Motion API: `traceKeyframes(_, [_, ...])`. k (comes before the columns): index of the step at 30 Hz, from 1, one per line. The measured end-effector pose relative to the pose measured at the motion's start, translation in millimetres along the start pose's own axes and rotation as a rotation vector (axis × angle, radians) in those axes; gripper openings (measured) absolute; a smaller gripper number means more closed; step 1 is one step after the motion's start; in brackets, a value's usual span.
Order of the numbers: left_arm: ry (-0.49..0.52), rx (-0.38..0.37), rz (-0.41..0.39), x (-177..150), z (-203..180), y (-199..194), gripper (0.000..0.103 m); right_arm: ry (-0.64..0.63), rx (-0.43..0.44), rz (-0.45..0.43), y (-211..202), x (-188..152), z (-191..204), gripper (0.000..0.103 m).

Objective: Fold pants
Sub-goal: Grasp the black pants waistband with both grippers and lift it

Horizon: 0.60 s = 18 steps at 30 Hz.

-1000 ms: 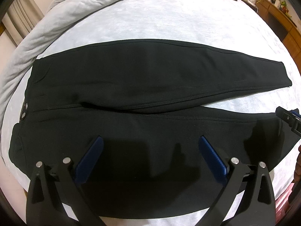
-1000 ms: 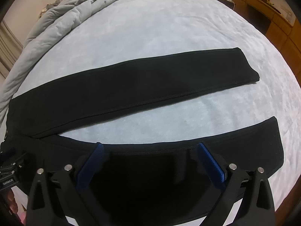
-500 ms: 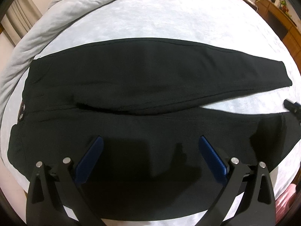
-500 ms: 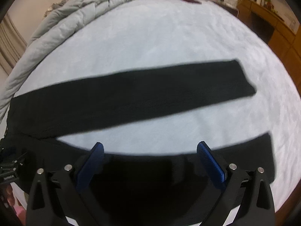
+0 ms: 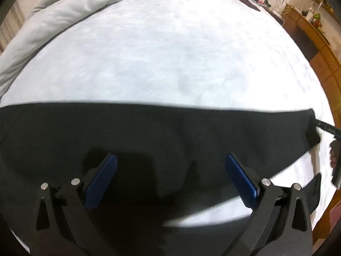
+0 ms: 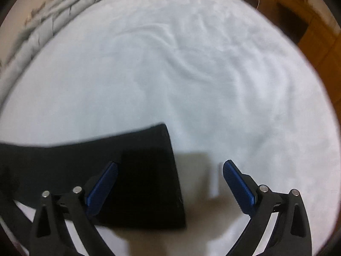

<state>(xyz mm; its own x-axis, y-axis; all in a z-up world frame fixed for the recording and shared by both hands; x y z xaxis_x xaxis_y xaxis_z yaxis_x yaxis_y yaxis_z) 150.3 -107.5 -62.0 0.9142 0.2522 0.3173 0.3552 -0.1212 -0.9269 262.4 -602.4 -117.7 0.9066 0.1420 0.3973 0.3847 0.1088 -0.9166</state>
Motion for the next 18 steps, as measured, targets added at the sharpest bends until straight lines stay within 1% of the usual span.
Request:
traceKeyframes(1, [0.001,-0.007,0.003,2.5,-4.5,3.6,0.1,0.01,0.048,0.004,8.2,2.7,0.0,0.099])
traceKeyframes(3, [0.009,-0.04,0.017,6.5,-15.3,12.2,0.1,-0.003,0.073,-0.006,14.6,5.5,4.3,0.098])
traceKeyframes(4, [0.019,-0.051,0.022,6.9,-20.2,16.4,0.1,-0.028,0.075,-0.022,14.4,7.6,9.0,0.09])
traceKeyframes(5, [0.027,-0.057,0.023,7.7,-22.9,19.2,0.1,-0.052,0.082,-0.029,13.1,8.8,13.0,0.074])
traceKeyframes(6, [0.041,-0.064,0.021,7.5,-26.0,22.2,0.1,-0.084,0.096,-0.033,11.1,9.2,18.9,0.064])
traceKeyframes(7, [0.056,-0.065,0.019,4.5,-34.3,24.2,0.1,-0.111,0.093,-0.027,9.3,8.6,23.0,0.052])
traceKeyframes(8, [0.077,-0.066,0.016,5.2,-39.3,26.2,0.1,-0.133,0.067,-0.029,5.5,9.4,26.2,0.043])
traceKeyframes(9, [0.1,-0.065,0.013,7.8,-42.0,30.5,0.1,-0.168,0.04,-0.037,1.4,7.9,28.8,0.018])
traceKeyframes(10, [0.129,-0.061,0.014,9.6,-43.5,35.9,0.1,-0.194,0.025,-0.041,-3.4,5.3,29.8,0.006])
traceKeyframes(11, [0.148,-0.062,0.022,18.1,-40.6,42.5,0.1,-0.19,0.034,-0.052,-7.5,3.5,28.9,0.006])
traceKeyframes(13, [0.171,-0.078,0.039,25.6,-42.6,48.6,0.1,-0.141,0.123,-0.119,-24.2,0.1,20.7,0.005])
traceKeyframes(16, [0.203,-0.129,0.042,40.2,-51.6,57.8,0.1,-0.112,0.166,-0.178,-40.3,-2.1,14.7,0.005])
traceKeyframes(18, [0.237,-0.189,0.076,47.8,-61.7,66.3,0.1,-0.092,0.2,-0.208,-47.5,-3.6,11.6,0.005])
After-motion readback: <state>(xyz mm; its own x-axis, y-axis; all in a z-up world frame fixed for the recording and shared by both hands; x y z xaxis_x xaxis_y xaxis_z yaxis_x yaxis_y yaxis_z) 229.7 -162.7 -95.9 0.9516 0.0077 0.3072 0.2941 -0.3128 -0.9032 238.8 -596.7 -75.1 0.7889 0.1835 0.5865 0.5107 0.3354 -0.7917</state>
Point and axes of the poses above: each gripper's, at about its wrist camera, not at the fingertips, and y roughly the way its jaws point, z to its left, x to its top, the point moved 5 cm from there along y, roughly the way its jaws point, and after that the axes turned 13 degrees about -y, right-handed, at the moved point
